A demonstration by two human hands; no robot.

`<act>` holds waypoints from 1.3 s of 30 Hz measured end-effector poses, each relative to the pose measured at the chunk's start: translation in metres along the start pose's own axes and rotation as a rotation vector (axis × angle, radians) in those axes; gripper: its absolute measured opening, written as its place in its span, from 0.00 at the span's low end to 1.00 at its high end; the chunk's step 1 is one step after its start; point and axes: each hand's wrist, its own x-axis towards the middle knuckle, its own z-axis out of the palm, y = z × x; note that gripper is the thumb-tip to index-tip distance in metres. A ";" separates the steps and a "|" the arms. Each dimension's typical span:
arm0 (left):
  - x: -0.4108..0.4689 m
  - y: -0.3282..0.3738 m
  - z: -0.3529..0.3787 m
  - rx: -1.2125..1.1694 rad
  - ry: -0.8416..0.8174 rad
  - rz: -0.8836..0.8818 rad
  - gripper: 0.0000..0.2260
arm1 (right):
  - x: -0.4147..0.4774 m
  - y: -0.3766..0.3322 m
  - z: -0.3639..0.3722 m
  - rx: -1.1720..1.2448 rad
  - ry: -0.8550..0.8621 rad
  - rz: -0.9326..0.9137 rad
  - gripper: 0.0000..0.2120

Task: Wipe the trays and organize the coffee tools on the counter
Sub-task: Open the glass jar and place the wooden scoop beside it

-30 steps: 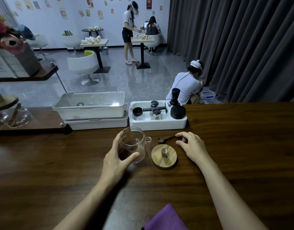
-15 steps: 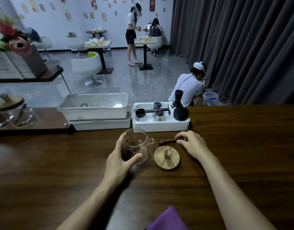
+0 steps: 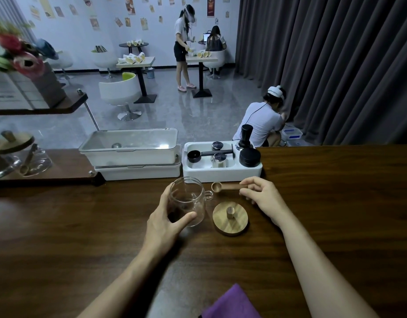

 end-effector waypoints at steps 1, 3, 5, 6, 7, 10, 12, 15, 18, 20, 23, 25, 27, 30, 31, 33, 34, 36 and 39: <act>0.000 0.000 0.000 0.008 0.000 0.002 0.41 | -0.002 -0.004 0.002 0.091 0.021 -0.001 0.07; 0.001 0.000 0.000 0.012 0.000 0.001 0.42 | -0.004 -0.015 0.007 0.218 0.041 -0.015 0.08; 0.001 0.001 0.000 0.012 0.000 -0.003 0.42 | -0.005 -0.033 0.013 0.265 0.002 -0.052 0.08; 0.001 0.002 0.000 0.012 -0.001 -0.002 0.42 | -0.006 -0.043 0.017 0.261 -0.035 -0.080 0.08; 0.000 0.002 0.000 0.012 -0.001 -0.002 0.42 | -0.006 -0.053 0.021 0.237 -0.078 -0.110 0.08; -0.001 0.002 -0.001 0.002 0.000 0.001 0.42 | -0.002 -0.076 0.035 0.051 -0.206 -0.182 0.07; 0.000 0.001 -0.002 -0.007 -0.005 -0.004 0.42 | 0.003 -0.083 0.046 -0.115 -0.257 -0.198 0.06; 0.000 0.000 -0.002 0.000 -0.006 -0.004 0.43 | 0.008 -0.089 0.060 -0.269 -0.313 -0.196 0.05; 0.000 -0.001 -0.002 -0.002 -0.007 -0.006 0.43 | 0.010 -0.096 0.070 -0.324 -0.350 -0.179 0.05; 0.000 -0.001 -0.002 -0.007 -0.007 -0.003 0.44 | 0.012 -0.100 0.074 -0.368 -0.376 -0.168 0.05; 0.001 -0.001 -0.003 -0.017 -0.006 0.009 0.46 | 0.017 -0.102 0.078 -0.392 -0.425 -0.098 0.05; 0.001 -0.002 -0.003 -0.027 -0.010 0.014 0.46 | 0.018 -0.103 0.081 -0.404 -0.439 -0.066 0.05; 0.000 -0.002 -0.003 -0.040 -0.014 0.015 0.46 | 0.018 -0.104 0.083 -0.425 -0.441 -0.048 0.07; 0.000 -0.001 -0.003 -0.037 -0.016 0.020 0.46 | 0.016 -0.103 0.084 -0.442 -0.424 -0.031 0.08; 0.000 0.000 -0.003 -0.037 -0.017 0.022 0.46 | 0.015 -0.101 0.084 -0.432 -0.413 -0.032 0.08; 0.000 -0.001 -0.003 -0.035 -0.018 0.023 0.46 | 0.010 -0.097 0.083 -0.359 -0.384 -0.054 0.10; 0.000 -0.001 -0.004 -0.034 -0.021 0.022 0.46 | 0.007 -0.094 0.082 -0.311 -0.373 -0.070 0.11; 0.000 -0.001 -0.003 -0.037 -0.029 0.019 0.46 | -0.001 -0.088 0.079 -0.204 -0.353 -0.085 0.12; 0.000 -0.001 -0.003 -0.026 -0.033 0.022 0.45 | -0.013 -0.080 0.073 -0.057 -0.300 -0.097 0.12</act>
